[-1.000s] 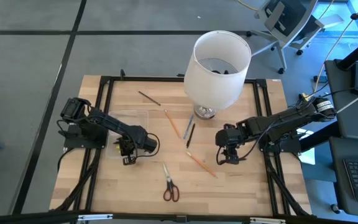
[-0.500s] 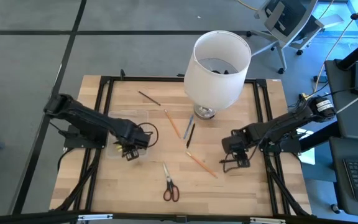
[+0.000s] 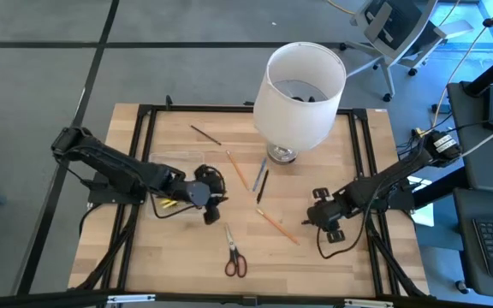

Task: Pick & place school supplies into a supply box
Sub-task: Put the black pen into the transparent supply box

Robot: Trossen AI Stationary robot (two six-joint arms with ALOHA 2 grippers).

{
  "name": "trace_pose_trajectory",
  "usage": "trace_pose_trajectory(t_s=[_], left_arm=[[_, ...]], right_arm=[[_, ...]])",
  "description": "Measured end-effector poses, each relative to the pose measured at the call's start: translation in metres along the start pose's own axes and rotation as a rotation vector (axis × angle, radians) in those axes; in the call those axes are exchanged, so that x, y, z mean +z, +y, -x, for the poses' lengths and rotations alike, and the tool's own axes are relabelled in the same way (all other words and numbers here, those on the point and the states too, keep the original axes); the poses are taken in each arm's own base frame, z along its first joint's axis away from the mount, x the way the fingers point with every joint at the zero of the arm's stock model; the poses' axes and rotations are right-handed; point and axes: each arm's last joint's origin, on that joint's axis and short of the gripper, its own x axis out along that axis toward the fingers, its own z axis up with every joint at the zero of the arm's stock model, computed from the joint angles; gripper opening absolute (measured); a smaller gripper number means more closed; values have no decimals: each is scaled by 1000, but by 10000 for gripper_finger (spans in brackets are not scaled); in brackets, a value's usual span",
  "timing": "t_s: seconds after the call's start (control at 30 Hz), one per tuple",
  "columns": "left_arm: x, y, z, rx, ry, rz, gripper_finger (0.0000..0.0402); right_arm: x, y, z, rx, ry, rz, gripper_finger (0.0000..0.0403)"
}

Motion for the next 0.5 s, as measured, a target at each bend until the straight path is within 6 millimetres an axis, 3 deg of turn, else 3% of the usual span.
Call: trace_pose_trajectory(t_s=[0.2, 0.5], left_arm=[[8, -10, -12, -34, -115, -26, 100], [-5, -19, -36, -66, -51, -18, 100]], right_arm=[[6, 1, -17, -32, 3, 26, 161], [6, 1, -52, -75, 113, -1, 161]])
